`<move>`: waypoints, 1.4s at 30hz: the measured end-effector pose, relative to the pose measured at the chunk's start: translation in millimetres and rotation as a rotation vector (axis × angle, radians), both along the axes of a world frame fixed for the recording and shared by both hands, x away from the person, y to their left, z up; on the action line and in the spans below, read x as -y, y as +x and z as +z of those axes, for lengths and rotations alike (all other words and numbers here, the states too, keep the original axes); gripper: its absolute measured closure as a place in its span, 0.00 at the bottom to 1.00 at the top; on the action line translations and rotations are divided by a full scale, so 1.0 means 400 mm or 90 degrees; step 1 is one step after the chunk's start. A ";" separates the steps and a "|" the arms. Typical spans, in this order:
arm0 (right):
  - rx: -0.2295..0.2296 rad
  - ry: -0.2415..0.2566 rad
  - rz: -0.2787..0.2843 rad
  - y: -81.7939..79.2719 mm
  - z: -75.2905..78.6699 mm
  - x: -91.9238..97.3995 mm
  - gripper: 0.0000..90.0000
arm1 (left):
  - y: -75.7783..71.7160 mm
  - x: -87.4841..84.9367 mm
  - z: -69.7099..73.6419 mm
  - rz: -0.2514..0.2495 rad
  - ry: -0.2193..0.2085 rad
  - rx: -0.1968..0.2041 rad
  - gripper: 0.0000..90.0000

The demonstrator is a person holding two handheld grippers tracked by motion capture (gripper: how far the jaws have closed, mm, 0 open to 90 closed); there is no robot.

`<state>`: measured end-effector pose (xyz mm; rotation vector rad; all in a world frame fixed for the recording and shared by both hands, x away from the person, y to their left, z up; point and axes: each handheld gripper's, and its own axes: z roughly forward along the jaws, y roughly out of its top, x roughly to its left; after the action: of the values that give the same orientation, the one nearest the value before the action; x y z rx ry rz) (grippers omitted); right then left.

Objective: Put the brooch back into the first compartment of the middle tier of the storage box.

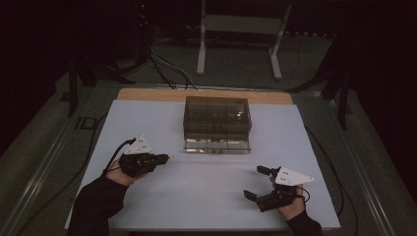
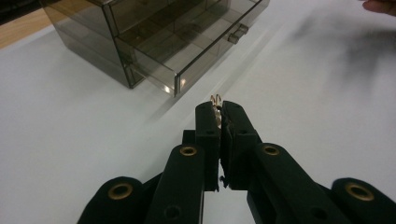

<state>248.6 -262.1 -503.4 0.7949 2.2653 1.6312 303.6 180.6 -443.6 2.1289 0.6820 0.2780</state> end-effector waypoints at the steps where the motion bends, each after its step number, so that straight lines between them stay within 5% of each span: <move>1: -0.001 0.002 0.000 0.001 0.000 0.000 0.00 | 0.002 0.002 0.000 -0.001 0.000 -0.001 0.97; 42: -0.003 0.006 0.003 0.002 -0.001 0.003 0.00 | 0.105 0.127 0.021 0.035 -0.040 0.000 0.97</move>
<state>249.4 -263.4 -503.9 0.7977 2.2661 1.6454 345.7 129.7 -435.1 2.0529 0.7406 0.2830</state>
